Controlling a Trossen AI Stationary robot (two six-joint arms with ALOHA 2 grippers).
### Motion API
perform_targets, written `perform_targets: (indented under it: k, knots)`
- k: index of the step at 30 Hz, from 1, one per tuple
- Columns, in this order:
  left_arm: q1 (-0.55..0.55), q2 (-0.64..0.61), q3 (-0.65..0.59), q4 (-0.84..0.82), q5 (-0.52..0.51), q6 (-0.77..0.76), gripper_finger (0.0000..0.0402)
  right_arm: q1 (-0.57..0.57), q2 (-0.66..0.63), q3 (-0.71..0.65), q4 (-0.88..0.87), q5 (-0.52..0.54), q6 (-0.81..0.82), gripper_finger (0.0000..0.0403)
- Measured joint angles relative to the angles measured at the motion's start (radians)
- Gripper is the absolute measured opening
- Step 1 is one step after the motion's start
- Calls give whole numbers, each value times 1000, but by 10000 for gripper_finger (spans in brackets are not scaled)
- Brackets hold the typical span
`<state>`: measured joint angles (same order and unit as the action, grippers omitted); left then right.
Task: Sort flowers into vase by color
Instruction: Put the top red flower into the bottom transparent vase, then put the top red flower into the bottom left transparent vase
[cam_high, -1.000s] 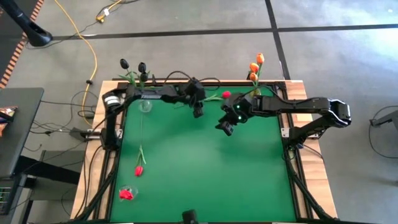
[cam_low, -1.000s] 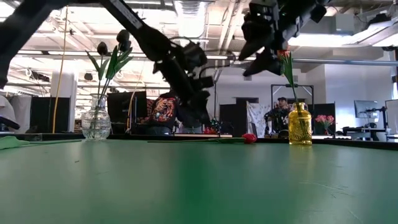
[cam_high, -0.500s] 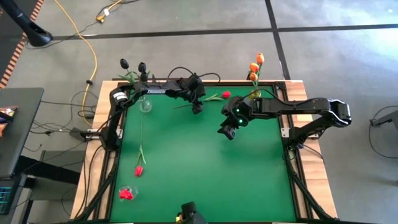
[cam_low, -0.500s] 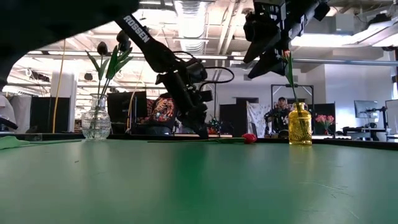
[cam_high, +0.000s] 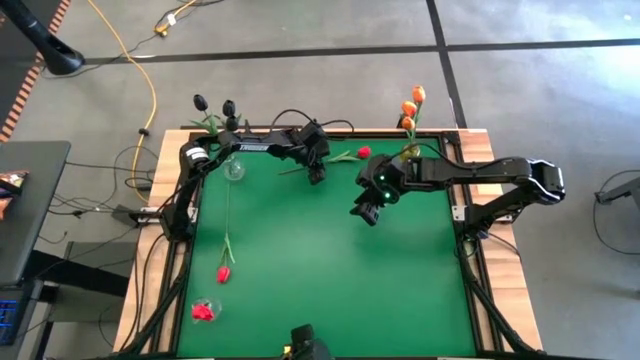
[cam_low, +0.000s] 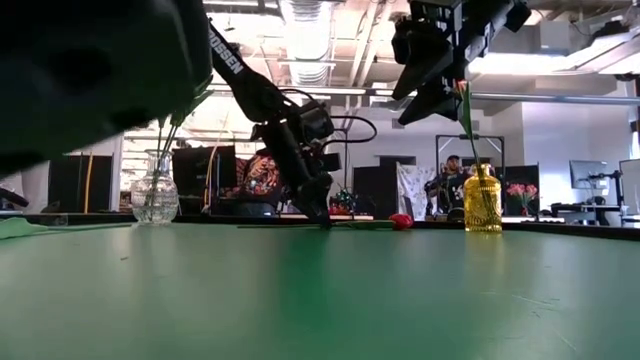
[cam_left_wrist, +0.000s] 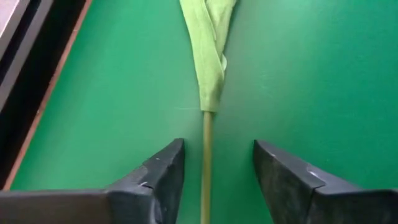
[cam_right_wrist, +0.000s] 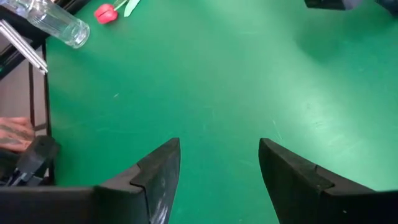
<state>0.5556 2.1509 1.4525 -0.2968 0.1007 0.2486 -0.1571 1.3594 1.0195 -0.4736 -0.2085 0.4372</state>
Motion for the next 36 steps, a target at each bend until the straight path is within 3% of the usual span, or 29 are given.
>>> perform_targets:
  k: [7,20,26,36]
  knots:
    - [-16,0,1,-19,-10,6,75,26,0,0,-1,-6,7,244]
    - [-29,-28,-2,-66,-60,-51,55,62,0,0,-6,-16,19,244]
    - [-24,-40,-2,-71,-84,-50,6,83,0,0,-8,-18,33,244]
    - [-19,-78,0,-64,-28,-48,0,128,0,0,-24,-14,56,244]
